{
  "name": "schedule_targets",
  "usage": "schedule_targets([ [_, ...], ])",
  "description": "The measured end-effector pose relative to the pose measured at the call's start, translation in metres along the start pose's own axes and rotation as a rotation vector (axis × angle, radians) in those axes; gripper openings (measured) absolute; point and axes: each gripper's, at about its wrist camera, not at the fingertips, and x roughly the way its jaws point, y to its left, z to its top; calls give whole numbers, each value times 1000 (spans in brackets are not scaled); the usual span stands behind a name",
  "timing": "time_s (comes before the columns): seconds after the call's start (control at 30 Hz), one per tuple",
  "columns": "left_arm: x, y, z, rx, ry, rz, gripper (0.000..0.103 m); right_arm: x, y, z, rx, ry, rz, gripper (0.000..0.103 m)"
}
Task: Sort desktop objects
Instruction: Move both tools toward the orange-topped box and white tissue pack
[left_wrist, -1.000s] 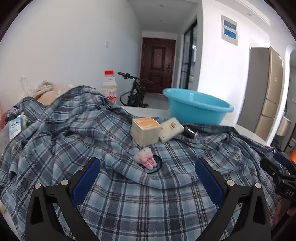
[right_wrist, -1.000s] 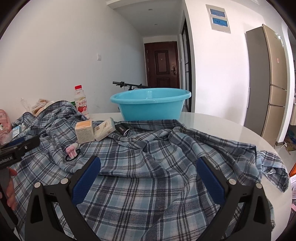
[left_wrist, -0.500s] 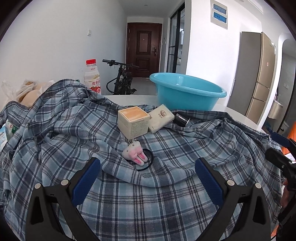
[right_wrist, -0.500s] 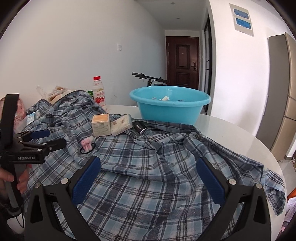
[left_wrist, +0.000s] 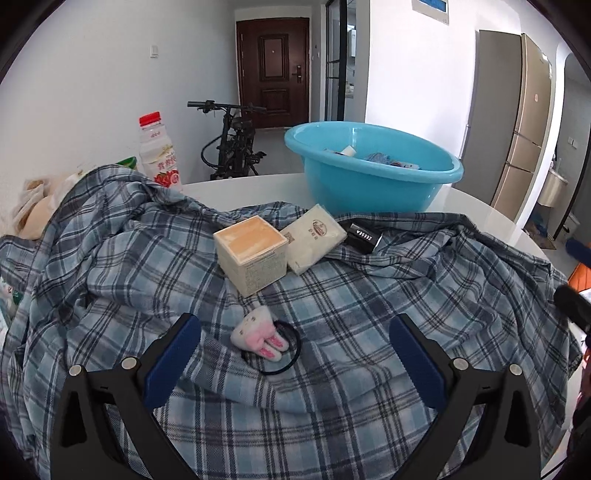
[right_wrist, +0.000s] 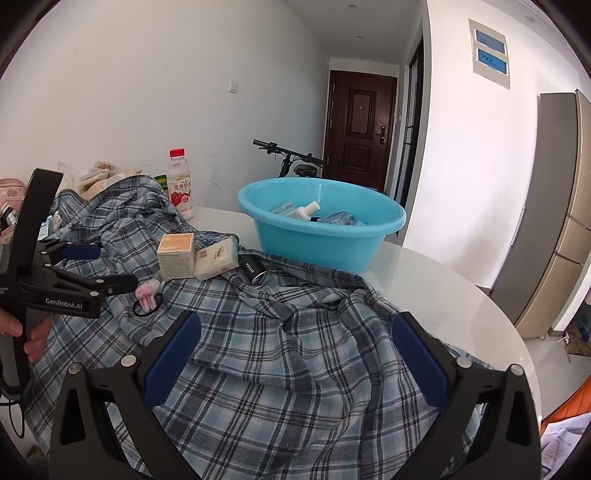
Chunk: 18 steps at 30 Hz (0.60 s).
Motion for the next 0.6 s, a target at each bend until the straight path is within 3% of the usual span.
schedule_targets([
  [0.4, 35, 4, 33, -9, 53, 42, 103, 34, -2, 6, 46, 106, 42, 103],
  [0.6, 59, 11, 43, -20, 74, 74, 103, 46, 5, 25, 10, 120, 11, 103],
])
